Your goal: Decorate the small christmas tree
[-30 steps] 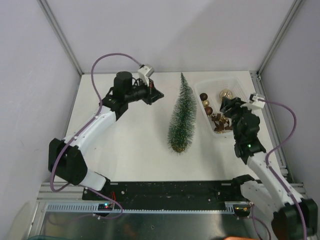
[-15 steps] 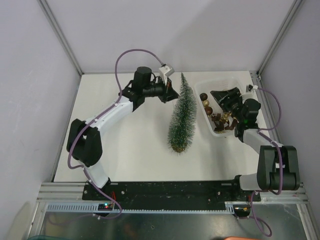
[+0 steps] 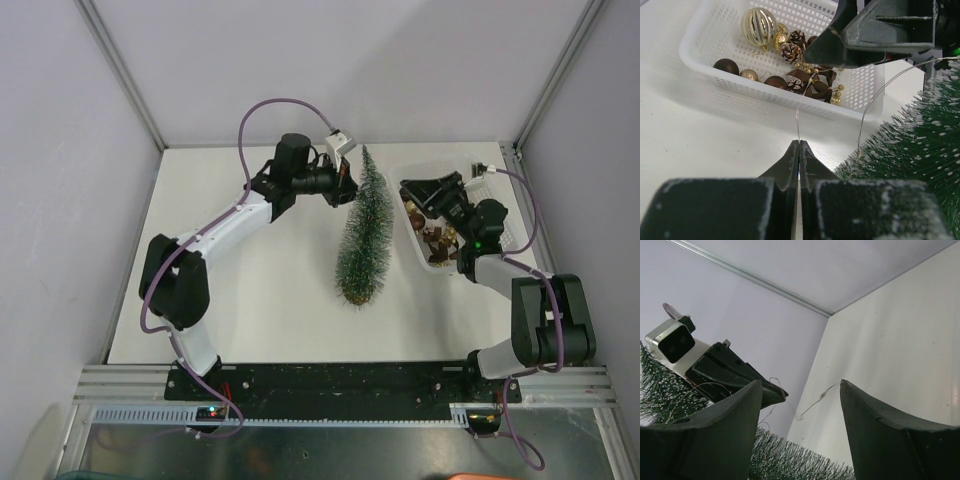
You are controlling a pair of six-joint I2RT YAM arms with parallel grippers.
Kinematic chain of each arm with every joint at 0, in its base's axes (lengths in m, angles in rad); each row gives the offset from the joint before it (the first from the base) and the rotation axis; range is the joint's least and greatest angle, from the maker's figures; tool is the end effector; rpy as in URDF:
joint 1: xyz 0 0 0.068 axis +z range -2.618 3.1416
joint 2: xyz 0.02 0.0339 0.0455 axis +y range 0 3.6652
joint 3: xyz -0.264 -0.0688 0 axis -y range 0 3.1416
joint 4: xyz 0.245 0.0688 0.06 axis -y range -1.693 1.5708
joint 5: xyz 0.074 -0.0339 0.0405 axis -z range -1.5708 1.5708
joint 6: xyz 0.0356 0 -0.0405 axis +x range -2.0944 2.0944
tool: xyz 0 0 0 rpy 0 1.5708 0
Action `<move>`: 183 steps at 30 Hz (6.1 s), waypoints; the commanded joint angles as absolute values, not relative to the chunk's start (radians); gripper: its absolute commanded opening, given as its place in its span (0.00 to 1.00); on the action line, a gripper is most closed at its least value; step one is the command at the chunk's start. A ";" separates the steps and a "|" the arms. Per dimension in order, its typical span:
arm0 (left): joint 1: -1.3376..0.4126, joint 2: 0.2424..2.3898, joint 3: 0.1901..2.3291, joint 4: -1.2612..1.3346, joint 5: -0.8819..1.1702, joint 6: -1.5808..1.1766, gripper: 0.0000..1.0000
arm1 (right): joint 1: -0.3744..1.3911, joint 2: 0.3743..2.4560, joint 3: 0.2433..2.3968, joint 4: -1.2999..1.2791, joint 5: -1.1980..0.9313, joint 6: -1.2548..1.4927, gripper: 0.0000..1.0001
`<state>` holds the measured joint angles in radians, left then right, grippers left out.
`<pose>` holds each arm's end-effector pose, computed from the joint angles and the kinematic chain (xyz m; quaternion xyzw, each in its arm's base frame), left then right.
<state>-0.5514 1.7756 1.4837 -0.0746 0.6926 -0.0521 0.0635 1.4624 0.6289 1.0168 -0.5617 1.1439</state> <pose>0.3461 -0.2395 0.3226 0.3778 0.7037 -0.4254 0.4256 0.3011 0.0381 0.2539 0.1332 0.6365 0.5653 0.5075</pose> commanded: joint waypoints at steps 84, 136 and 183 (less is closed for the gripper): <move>-0.571 1.547 1.473 0.087 0.869 -0.359 0.64 | 0.618 0.628 0.724 0.097 -0.195 0.482 0.00; -0.411 1.295 1.261 0.043 0.805 -0.334 0.49 | 0.939 0.537 0.740 -0.199 -0.152 0.419 0.99; -0.449 1.329 1.221 0.008 0.959 -0.273 0.91 | 0.959 0.347 1.066 -0.813 0.633 0.570 0.93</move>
<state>-0.4171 1.3003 1.1866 -0.0032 0.8768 -0.3012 0.9413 0.3775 1.0531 -0.8013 0.5686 0.5442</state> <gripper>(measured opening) 0.882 0.948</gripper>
